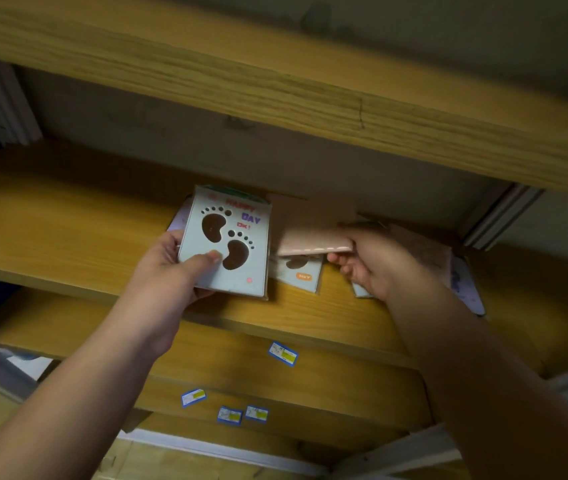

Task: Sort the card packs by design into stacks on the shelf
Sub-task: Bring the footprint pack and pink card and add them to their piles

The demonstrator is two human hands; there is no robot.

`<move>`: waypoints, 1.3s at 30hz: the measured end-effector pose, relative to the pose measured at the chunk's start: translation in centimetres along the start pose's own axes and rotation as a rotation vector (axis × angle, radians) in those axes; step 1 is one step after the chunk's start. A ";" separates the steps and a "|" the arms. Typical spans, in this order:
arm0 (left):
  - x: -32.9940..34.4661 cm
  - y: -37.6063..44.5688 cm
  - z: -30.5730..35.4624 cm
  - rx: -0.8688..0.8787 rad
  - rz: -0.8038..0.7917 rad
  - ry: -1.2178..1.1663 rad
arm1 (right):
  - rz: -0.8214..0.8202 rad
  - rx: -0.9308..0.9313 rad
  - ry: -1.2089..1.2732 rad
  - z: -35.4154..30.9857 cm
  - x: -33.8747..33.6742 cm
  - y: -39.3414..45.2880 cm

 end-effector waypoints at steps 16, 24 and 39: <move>7.5 -7.3 -0.8 -0.005 -0.016 0.029 | 0.043 -0.340 0.392 2.4 -7.2 -15.0; 14.0 -15.0 -1.3 0.048 0.015 -0.023 | -0.011 -0.417 0.325 5.9 -10.0 -25.1; 33.7 -28.3 -4.7 0.058 -0.185 0.011 | 0.083 -0.471 0.398 13.2 -28.3 -41.4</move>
Point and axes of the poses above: each hand's wrist, its own y-axis towards the middle knuckle, its own x-axis out of the palm, z = x × y, the point moved 10 cm from there along y, towards the middle knuckle, and after that the axes turned 11 degrees about -z, right-handed, at the moved point
